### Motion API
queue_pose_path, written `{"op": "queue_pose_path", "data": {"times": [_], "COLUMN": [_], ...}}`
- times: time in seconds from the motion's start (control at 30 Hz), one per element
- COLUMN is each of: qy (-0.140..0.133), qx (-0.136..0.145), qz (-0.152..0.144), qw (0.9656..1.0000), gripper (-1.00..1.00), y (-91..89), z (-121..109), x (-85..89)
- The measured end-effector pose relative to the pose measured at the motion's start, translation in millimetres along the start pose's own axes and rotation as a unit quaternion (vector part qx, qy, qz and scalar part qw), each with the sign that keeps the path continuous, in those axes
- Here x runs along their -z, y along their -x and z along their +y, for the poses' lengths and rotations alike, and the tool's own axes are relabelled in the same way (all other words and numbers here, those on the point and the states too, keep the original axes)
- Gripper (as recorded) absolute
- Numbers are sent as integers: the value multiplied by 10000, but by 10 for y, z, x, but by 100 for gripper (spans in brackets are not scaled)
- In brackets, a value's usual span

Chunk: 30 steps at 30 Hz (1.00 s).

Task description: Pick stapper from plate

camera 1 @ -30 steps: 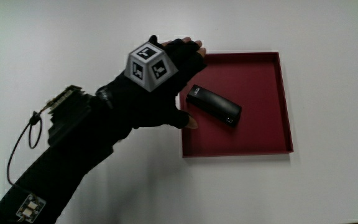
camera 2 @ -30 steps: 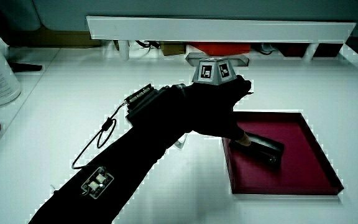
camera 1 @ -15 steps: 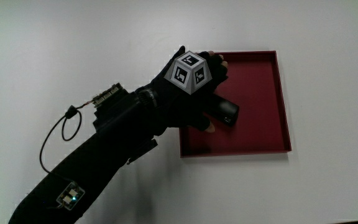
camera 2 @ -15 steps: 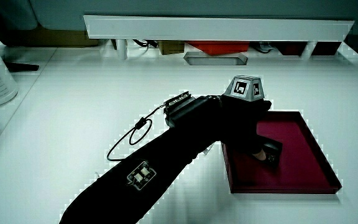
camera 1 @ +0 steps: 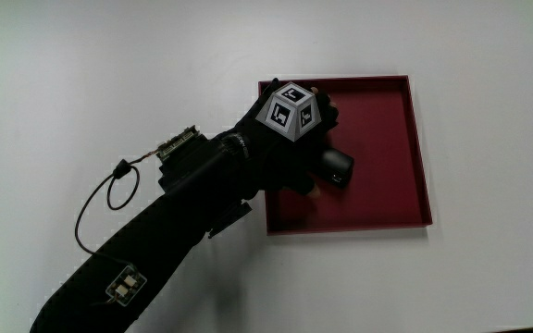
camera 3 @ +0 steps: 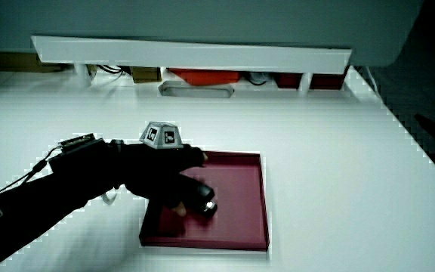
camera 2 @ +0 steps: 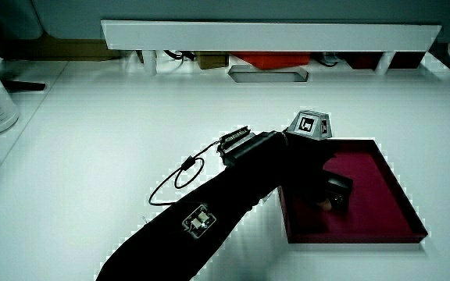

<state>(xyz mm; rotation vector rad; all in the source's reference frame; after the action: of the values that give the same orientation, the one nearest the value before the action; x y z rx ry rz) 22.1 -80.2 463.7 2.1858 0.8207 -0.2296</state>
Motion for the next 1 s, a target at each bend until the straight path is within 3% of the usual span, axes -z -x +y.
{"op": "queue_pose_path", "data": {"times": [0.1,0.57,0.73,0.87,1.0], "qy": [-246,-353,-536,-663,-849], "qx": [117,331,456,556,767], "qz": [76,20,-47,67,1], "qw": [9996,9988,9975,9962,9934], "gripper": [44,100,100,100,100], "y": [-9,-25,-26,-72,-20], "z": [-10,-26,-86,-229,-306], "x": [6,-24,-65,-197,-267]}}
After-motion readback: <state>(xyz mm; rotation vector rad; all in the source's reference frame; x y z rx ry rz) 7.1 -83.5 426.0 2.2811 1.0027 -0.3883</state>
